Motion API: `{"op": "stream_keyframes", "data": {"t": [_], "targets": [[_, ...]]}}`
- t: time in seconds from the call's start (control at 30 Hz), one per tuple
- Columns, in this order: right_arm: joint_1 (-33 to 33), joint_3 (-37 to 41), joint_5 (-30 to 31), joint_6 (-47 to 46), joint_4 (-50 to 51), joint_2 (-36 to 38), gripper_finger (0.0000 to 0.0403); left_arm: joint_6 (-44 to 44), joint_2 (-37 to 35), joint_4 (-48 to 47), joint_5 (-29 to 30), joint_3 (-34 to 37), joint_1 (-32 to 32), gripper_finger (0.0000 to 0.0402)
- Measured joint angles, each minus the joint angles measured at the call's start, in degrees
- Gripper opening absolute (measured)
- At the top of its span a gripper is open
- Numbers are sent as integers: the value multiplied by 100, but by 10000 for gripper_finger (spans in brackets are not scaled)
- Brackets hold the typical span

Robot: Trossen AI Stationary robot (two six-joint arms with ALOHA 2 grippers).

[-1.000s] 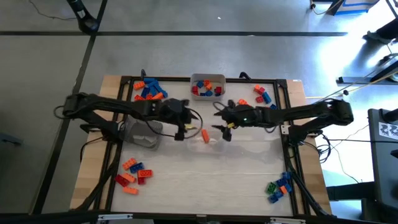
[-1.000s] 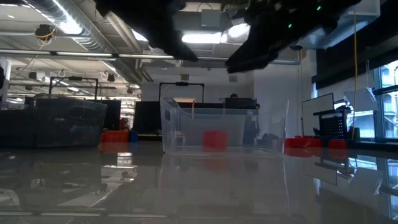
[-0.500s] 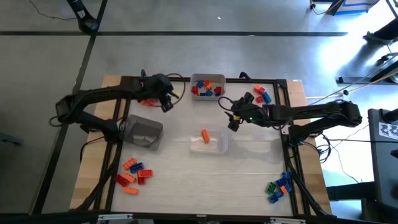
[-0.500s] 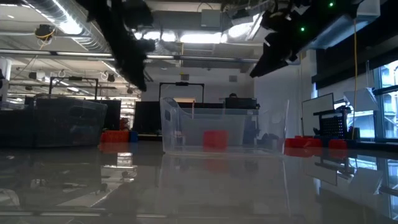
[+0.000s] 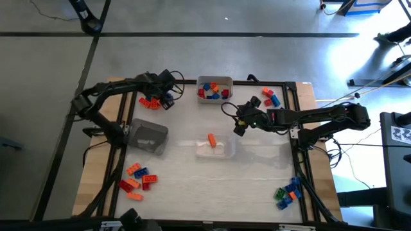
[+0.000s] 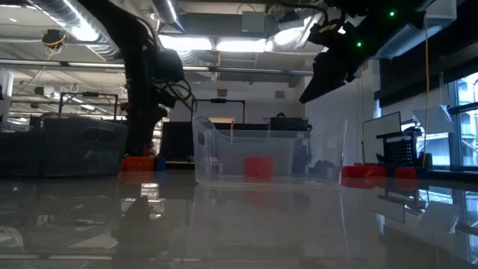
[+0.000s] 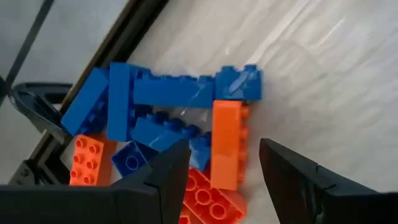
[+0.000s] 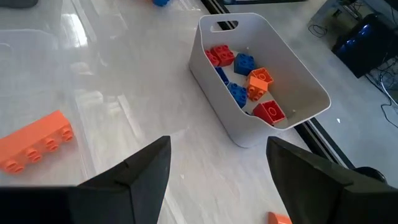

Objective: Sort blocks by size
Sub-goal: Put the big orange game piece into the transparent bin

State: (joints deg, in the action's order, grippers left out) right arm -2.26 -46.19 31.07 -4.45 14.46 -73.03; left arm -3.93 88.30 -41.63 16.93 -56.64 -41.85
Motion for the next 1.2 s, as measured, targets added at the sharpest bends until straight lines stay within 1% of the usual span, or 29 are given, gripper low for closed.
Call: {"op": "stream_keyframes", "data": {"t": [0.2,0.4,0.47,0.53,0.6,0.77,1.07,1.2], "targets": [[0,0,31,0,4,0,261,-102,216,11,-57,0,-130,182],[0,0,29,-2,30,0,261,-104,229,91,-117,22,-217,182],[0,0,29,-1,31,0,261,-133,225,341,-300,140,-221,182],[-2,0,29,-2,37,0,261,-148,225,394,-470,273,-217,182],[0,0,29,0,35,0,261,-148,225,455,-481,380,-211,182],[0,0,29,2,22,0,261,-213,218,940,-466,639,-216,182],[0,0,47,36,24,0,261,-238,225,1203,-587,942,-249,182],[0,0,90,37,24,0,261,-315,225,1245,-952,1028,-279,180]]}}
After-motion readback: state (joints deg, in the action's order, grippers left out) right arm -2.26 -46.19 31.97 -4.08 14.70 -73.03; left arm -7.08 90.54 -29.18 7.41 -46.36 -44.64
